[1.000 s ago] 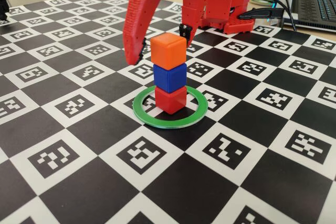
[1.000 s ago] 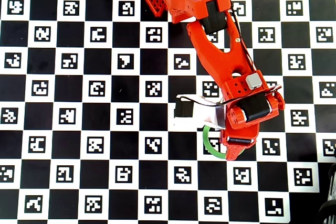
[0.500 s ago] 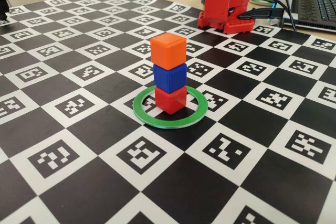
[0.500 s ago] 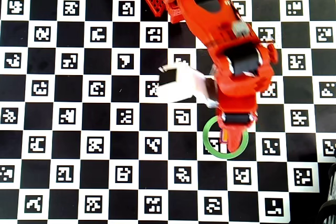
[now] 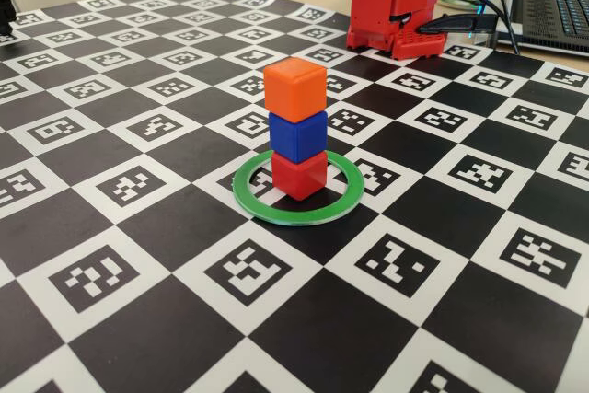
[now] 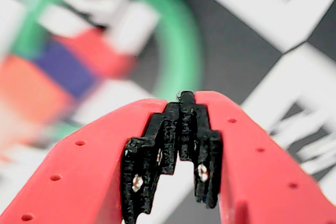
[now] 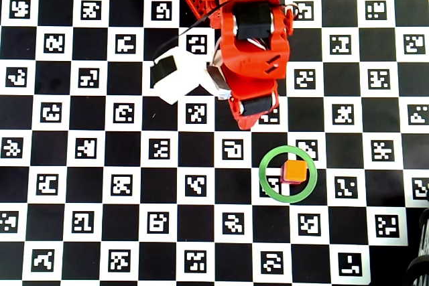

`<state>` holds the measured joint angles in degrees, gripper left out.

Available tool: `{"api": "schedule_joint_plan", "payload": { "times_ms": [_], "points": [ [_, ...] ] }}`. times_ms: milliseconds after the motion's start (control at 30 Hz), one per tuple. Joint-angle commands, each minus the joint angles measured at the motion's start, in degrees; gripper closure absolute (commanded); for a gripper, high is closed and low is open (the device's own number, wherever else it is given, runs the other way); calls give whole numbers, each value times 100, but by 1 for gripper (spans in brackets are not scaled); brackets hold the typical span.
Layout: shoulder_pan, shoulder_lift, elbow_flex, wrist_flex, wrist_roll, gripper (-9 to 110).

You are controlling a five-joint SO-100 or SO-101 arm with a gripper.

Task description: Grab the red cube then put it in the green circle then put the blue cube on top and finally the orange cube on top

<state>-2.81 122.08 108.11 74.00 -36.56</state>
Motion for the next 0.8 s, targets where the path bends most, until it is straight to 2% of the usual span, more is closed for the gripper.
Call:
{"api": "schedule_joint_plan", "payload": {
  "times_ms": [0,133,333,500,767],
  "points": [
    [141,1011,896,-791,-1767,108],
    [378,1837,2083,-1477,-2320,108],
    [598,3278,3735,-2074,-2575,108],
    [492,4729,5106,-1951,-2953,108],
    [501,6082,6258,-1143,-3595,108]
  ]
}}
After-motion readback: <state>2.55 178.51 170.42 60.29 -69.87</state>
